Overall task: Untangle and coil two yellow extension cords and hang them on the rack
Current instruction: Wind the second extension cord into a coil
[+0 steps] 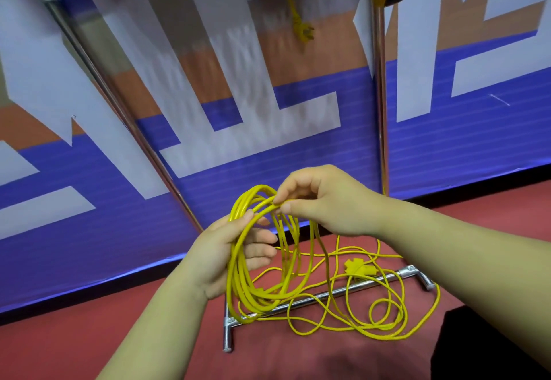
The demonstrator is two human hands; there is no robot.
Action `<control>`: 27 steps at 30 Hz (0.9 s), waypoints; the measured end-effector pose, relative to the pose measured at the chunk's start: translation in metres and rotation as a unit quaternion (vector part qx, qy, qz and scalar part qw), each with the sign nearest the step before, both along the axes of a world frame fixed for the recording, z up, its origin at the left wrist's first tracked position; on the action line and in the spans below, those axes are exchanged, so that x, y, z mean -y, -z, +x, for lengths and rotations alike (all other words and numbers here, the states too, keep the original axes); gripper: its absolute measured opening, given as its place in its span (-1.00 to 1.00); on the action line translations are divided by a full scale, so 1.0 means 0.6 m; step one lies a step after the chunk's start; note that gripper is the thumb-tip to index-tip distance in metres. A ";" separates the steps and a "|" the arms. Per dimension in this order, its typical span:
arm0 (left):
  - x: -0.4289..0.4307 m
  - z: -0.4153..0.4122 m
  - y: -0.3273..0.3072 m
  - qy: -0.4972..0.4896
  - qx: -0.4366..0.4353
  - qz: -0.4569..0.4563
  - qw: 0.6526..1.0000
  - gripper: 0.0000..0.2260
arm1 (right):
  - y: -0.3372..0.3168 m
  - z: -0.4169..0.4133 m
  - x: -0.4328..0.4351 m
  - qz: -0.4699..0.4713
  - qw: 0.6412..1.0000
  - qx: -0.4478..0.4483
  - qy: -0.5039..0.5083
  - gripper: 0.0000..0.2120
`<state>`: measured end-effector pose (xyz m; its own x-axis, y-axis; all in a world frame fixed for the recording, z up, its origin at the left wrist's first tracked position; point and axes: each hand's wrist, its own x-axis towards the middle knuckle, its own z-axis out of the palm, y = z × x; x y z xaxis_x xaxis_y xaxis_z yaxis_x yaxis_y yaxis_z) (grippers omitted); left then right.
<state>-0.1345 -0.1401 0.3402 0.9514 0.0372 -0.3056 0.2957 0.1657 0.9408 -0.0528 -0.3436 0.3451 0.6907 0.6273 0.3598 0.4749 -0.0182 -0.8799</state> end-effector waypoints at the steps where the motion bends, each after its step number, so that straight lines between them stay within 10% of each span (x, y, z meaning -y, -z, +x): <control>1: 0.000 0.000 -0.001 0.010 -0.002 -0.006 1.000 -0.74 | 0.000 0.003 0.001 0.007 1.000 -0.005 0.008 -0.90; 15: -0.024 -0.006 -0.003 0.189 -0.015 -0.123 0.974 -0.70 | 0.008 0.024 0.004 0.034 0.995 -0.021 0.087 -0.86; 27: -0.031 -0.005 -0.019 0.137 0.003 -0.086 0.987 -0.66 | 0.019 0.031 0.009 -0.031 0.997 -0.005 0.064 -0.87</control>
